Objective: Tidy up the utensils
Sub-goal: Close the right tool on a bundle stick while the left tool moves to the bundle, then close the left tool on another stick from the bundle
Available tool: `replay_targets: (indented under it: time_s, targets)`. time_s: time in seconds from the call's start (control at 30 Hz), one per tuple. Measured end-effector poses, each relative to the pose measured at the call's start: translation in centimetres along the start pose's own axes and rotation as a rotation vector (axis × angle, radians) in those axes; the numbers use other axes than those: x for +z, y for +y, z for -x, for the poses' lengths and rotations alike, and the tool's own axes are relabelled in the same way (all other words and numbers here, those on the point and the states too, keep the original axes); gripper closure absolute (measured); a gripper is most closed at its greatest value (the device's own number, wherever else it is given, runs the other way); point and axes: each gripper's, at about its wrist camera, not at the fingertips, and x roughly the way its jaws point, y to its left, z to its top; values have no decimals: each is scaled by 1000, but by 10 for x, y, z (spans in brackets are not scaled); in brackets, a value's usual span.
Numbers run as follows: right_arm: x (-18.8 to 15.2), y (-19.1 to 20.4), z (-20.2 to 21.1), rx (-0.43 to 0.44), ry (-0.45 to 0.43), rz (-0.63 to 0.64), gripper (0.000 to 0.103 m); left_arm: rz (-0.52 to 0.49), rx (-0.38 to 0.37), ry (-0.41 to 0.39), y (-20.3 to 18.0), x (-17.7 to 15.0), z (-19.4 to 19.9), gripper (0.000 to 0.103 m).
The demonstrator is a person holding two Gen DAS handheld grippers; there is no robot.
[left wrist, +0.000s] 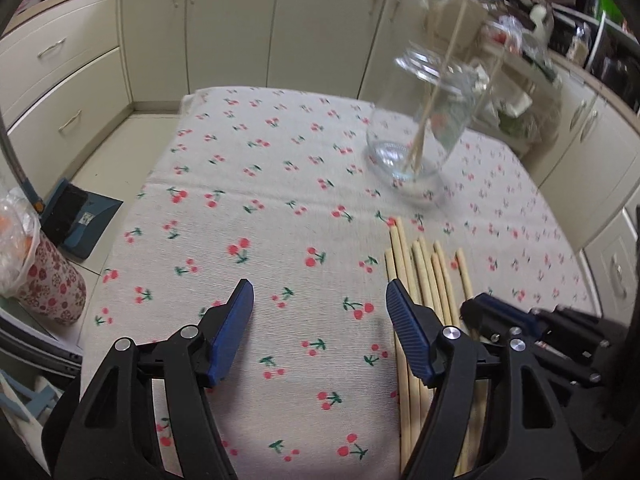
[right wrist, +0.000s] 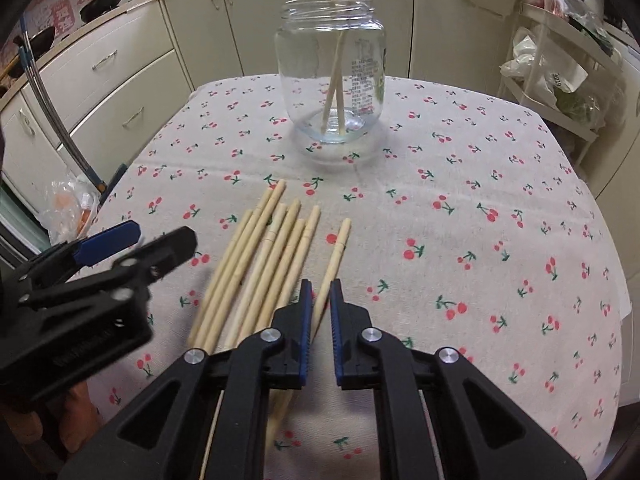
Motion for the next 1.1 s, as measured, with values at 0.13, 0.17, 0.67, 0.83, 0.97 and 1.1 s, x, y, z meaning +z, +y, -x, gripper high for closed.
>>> replay_targets:
  time_s: [0.13, 0.17, 0.67, 0.83, 0.97, 1.1]
  targets:
    - [-3, -13, 3, 16, 4, -6, 94, -35, 9, 20, -10, 1, -6, 38]
    - [-4, -15, 4, 21, 3, -8, 94, -44, 16, 24, -12, 1, -7, 38]
    - [-10, -26, 6, 91, -26, -25, 94, -128, 113, 57, -33, 7, -19, 38]
    - [-8, -27, 5, 94, -21, -27, 94, -157, 121, 61, -42, 10, -22, 47]
    - [-4, -27, 4, 89, -17, -21, 94, -179, 99, 65, -51, 13, -22, 61]
    - [-1, -27, 2, 81, -15, -24, 94, -174, 76, 78, -51, 17, -24, 75]
